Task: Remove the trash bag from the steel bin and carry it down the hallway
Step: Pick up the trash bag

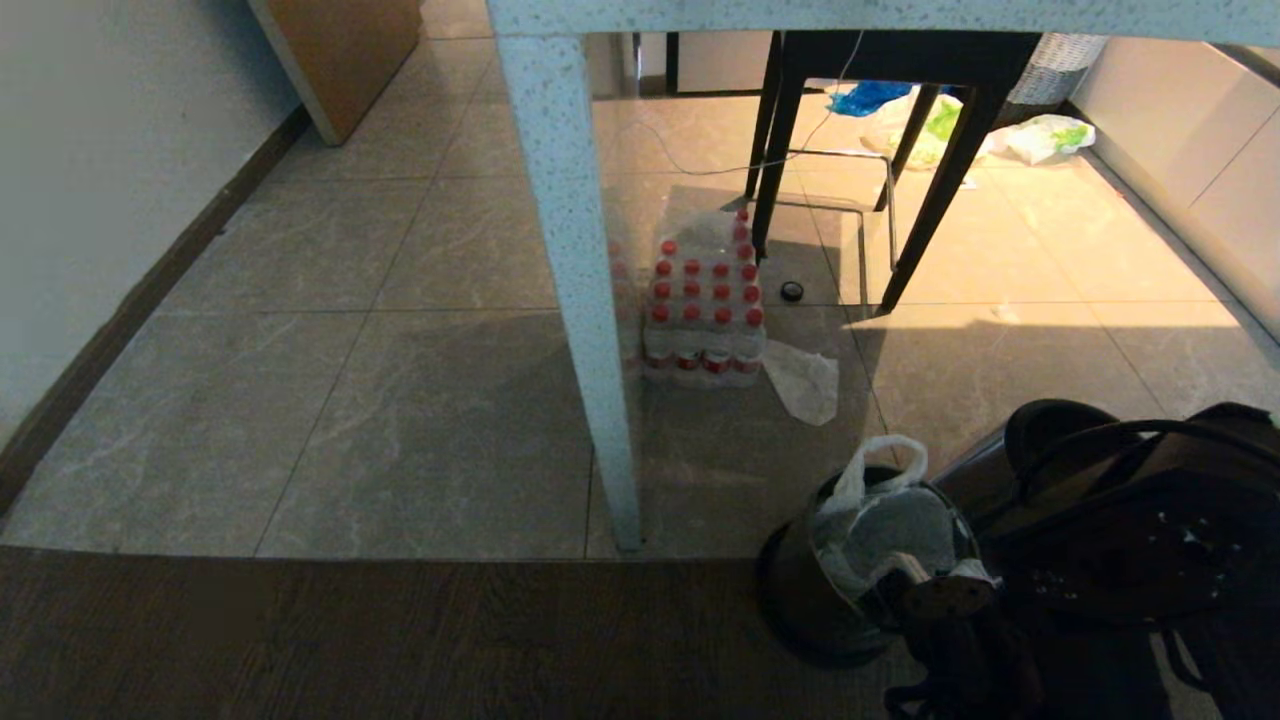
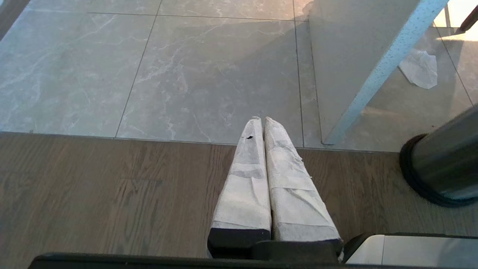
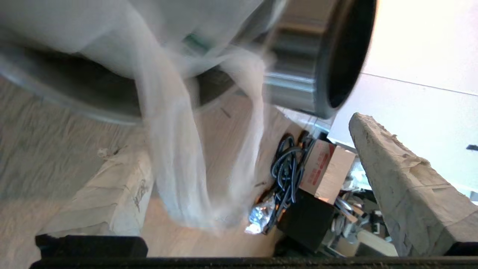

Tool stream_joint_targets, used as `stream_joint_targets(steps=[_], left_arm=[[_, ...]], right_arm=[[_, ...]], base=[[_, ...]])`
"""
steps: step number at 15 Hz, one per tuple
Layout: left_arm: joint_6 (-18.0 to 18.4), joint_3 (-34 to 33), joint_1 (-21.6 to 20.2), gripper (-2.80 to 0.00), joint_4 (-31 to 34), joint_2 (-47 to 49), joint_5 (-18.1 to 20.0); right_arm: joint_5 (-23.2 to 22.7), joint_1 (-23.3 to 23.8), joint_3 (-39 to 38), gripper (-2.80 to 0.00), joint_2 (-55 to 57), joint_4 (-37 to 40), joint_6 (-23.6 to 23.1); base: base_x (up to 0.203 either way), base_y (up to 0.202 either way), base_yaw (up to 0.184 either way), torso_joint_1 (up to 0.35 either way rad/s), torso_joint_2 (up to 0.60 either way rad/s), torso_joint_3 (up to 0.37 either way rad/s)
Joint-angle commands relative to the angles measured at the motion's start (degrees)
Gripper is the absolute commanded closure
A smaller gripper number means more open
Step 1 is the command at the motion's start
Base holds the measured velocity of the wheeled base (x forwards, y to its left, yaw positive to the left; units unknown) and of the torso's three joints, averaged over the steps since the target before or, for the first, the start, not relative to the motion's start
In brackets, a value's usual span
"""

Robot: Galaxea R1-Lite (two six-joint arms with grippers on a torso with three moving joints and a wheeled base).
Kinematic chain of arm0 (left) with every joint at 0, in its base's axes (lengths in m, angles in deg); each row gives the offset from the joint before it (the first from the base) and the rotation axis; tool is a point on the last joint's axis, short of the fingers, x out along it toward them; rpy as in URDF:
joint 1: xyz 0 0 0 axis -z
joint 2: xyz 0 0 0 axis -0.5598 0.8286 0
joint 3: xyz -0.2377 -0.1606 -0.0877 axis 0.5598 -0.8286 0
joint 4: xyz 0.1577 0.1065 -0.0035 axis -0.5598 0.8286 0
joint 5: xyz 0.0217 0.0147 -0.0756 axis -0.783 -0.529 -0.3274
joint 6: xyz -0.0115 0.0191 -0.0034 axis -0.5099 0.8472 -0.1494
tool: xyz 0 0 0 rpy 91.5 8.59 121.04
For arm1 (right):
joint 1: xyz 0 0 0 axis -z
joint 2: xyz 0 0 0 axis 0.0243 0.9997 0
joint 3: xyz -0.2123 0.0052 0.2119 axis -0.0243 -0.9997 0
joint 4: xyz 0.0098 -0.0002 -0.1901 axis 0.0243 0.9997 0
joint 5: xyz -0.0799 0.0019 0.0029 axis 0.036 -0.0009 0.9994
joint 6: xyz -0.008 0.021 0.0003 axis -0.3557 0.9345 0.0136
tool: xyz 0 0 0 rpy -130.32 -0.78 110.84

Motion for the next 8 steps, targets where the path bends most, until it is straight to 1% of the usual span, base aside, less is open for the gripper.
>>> stream_joint_targets(steps=[1, 5, 8], left_arm=[[0.0, 0.0, 0.0, 0.00, 0.1, -0.1, 0.0], [0.0, 0.0, 0.0, 0.00, 0.0, -0.1, 0.0], [0.0, 0.0, 0.0, 0.00, 0.0, -0.1, 0.0]], right_arm=[[0.2, -0.2, -1.3, -2.80, -2.5, -0.4, -0.2], [0.3, -0.4, -1.9, -2.80, -3.9, -0.4, -0.2], [0.4, -0.2, 0.3, -2.80, -3.8, -0.4, -0.2]], base=[[0.000, 0.000, 0.000, 0.000, 0.00, 0.000], [0.000, 0.000, 0.000, 0.000, 0.00, 0.000], [0.000, 0.000, 0.000, 0.000, 0.00, 0.000]])
